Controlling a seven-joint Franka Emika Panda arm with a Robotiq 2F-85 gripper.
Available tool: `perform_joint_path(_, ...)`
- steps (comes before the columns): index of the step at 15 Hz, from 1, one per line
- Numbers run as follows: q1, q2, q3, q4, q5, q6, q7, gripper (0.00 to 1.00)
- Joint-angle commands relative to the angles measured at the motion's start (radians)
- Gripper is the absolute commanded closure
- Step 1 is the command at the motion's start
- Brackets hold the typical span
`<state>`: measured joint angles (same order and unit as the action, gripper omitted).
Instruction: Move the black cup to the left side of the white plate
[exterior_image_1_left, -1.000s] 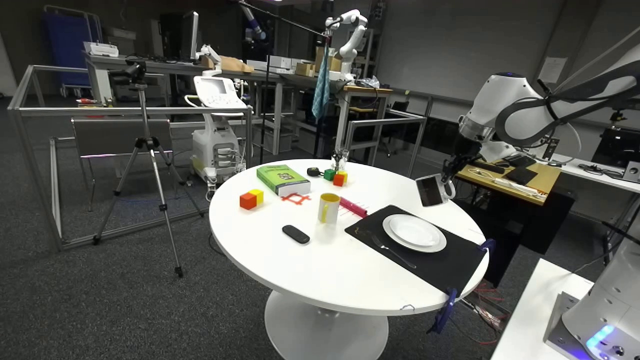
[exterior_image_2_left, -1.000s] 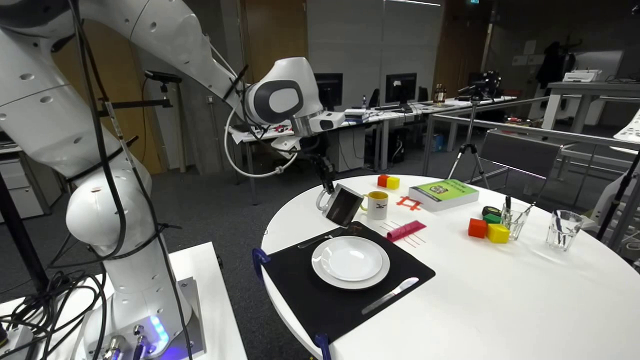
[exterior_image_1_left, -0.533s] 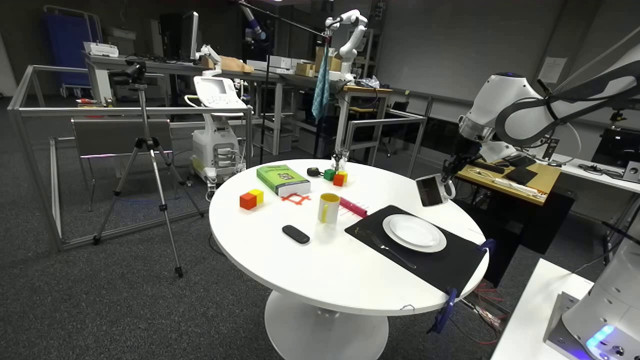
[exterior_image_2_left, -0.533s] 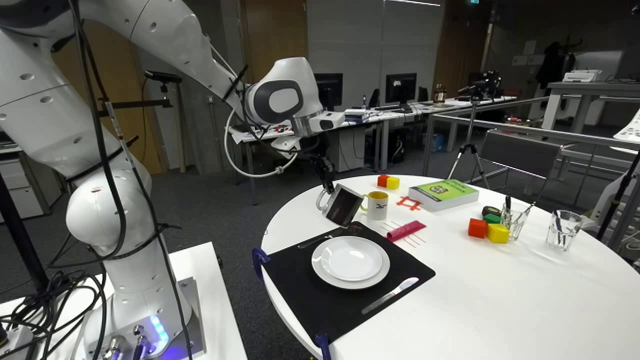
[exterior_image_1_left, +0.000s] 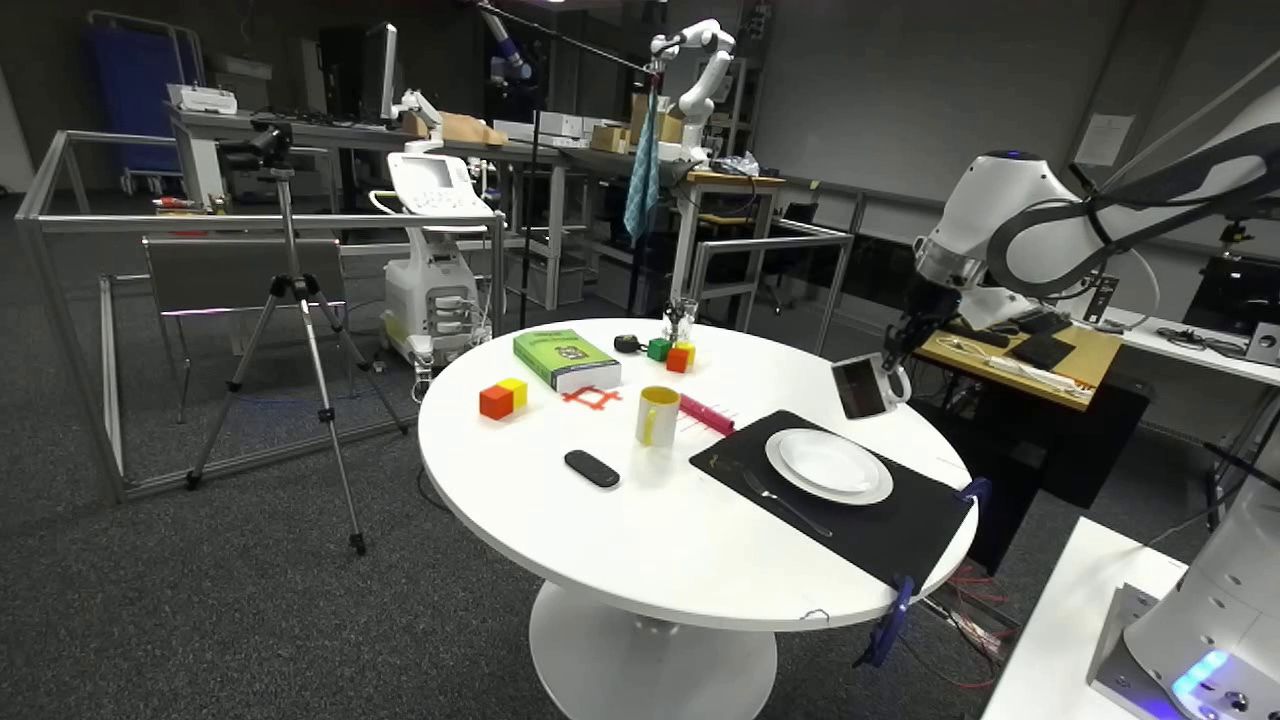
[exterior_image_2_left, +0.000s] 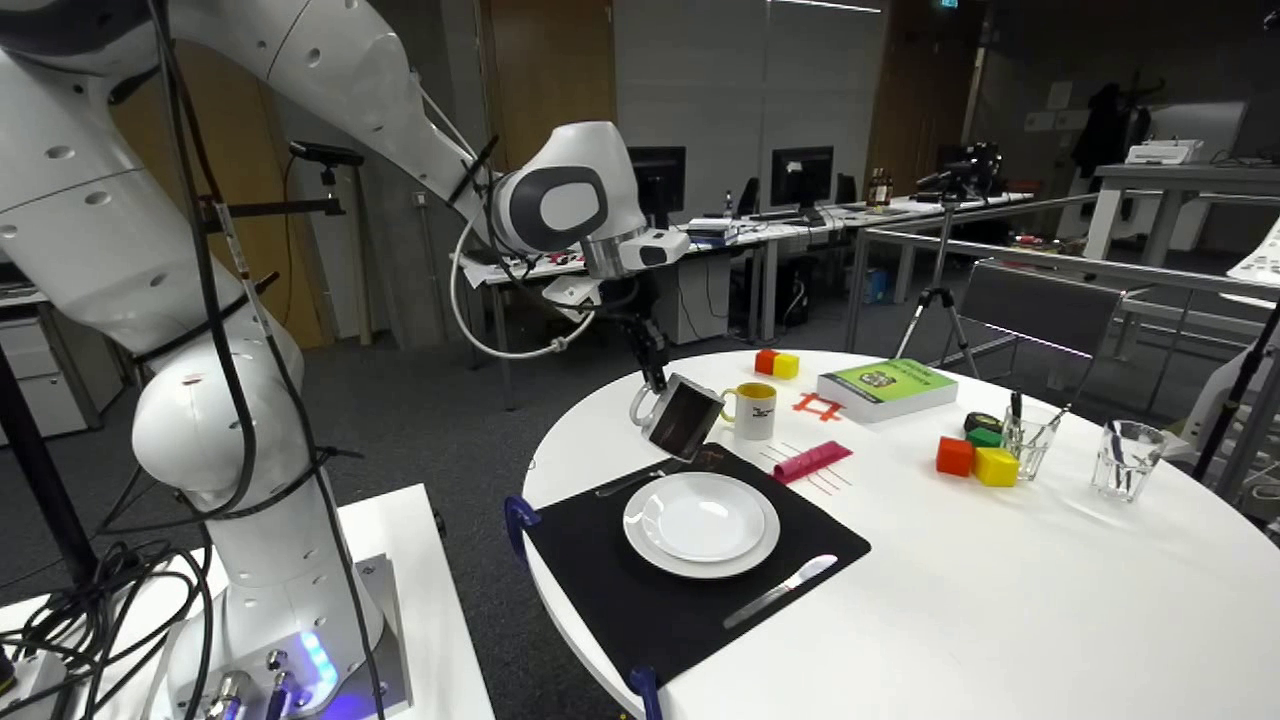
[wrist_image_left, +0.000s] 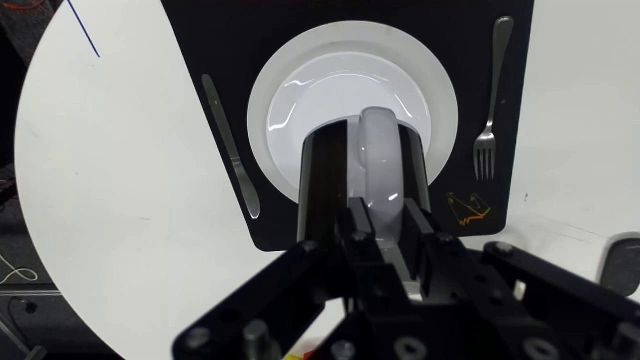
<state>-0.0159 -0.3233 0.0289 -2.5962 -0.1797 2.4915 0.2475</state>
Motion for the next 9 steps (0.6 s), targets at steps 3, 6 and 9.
perform_joint_path(3, -0.032, -0.008, -0.001, -0.014, -0.015, 0.038, -0.028, 0.95)
perform_joint_path(6, -0.052, -0.007, -0.017, -0.02, -0.024, 0.052, -0.047, 0.95)
perform_joint_path(9, -0.083, -0.005, -0.045, -0.022, -0.036, 0.069, -0.089, 0.95)
